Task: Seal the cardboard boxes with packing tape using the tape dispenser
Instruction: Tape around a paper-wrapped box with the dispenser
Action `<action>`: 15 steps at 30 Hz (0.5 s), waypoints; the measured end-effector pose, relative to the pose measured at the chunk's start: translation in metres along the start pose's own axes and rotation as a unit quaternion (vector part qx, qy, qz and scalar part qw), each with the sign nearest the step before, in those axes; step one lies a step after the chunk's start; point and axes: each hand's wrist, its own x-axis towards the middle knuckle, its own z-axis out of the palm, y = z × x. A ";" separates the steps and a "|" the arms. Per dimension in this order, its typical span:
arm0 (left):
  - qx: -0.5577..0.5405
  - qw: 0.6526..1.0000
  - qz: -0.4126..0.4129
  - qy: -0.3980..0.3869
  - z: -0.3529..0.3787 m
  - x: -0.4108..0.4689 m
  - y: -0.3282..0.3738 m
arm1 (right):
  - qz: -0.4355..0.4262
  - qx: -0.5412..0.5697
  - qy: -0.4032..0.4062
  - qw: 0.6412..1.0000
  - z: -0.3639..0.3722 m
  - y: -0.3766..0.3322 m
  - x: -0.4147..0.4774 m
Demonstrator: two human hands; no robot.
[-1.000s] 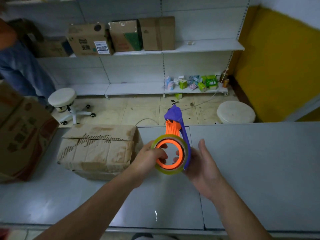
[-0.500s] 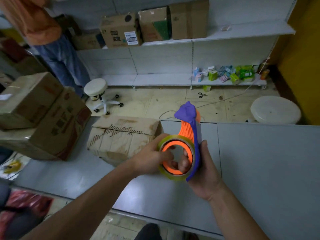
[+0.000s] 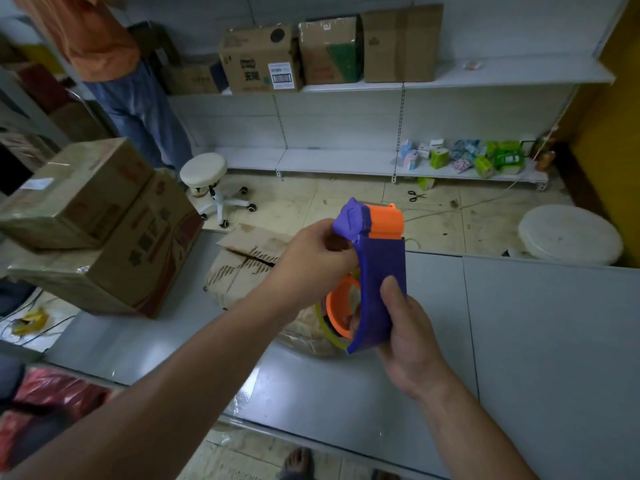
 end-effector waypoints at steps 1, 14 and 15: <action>0.022 1.000 0.009 0.003 -0.002 0.002 -0.001 | -0.002 -0.005 0.003 1.000 0.001 0.003 0.000; -0.097 0.992 -0.086 -0.010 0.005 0.014 0.006 | -0.025 -0.057 0.015 0.998 -0.032 -0.019 -0.020; -0.093 0.992 -0.082 -0.013 0.007 0.014 0.007 | -0.025 -0.070 0.015 0.997 -0.036 -0.023 -0.021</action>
